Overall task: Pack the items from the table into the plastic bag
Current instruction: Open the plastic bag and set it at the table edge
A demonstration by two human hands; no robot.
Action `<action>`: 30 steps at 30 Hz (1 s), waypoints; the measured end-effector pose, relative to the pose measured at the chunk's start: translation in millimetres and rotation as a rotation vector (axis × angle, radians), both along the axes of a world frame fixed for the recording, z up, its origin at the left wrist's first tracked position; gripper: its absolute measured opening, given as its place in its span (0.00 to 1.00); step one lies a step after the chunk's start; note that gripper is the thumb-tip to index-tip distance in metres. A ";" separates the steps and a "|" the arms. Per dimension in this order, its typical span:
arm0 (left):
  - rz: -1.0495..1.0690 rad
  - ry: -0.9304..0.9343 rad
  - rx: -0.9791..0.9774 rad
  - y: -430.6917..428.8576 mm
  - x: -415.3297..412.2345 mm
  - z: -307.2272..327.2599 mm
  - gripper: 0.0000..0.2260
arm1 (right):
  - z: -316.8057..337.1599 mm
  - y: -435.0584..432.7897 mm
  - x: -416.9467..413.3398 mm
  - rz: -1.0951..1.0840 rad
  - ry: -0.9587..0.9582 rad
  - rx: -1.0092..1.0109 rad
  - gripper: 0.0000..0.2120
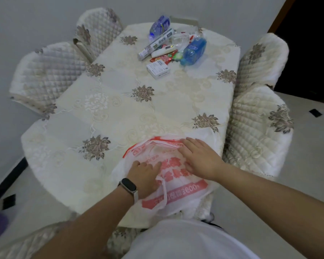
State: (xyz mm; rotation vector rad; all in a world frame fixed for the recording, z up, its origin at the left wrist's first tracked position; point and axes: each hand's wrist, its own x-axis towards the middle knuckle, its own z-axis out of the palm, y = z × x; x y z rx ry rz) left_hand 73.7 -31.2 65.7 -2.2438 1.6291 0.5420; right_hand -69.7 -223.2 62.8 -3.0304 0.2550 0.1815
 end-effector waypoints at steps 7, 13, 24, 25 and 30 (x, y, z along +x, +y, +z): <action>-0.009 -0.014 -0.666 46.4 34.0 20.7 0.12 | -4.2 -2.5 22.9 0.137 0.073 -0.033 0.31; -0.001 -0.024 -0.617 123.7 37.5 41.2 0.11 | -16.6 -3.3 52.6 0.197 0.175 -0.066 0.33; 1.179 0.004 -0.495 140.5 10.4 7.2 0.35 | -38.3 -9.5 58.5 0.266 0.124 -0.073 0.28; 1.229 -0.016 -0.465 128.3 8.4 4.0 0.36 | -40.5 -9.5 56.8 0.266 0.128 -0.062 0.28; 1.066 -0.070 -0.245 94.2 2.3 -27.6 0.25 | -53.1 -15.2 49.3 0.247 0.168 0.001 0.30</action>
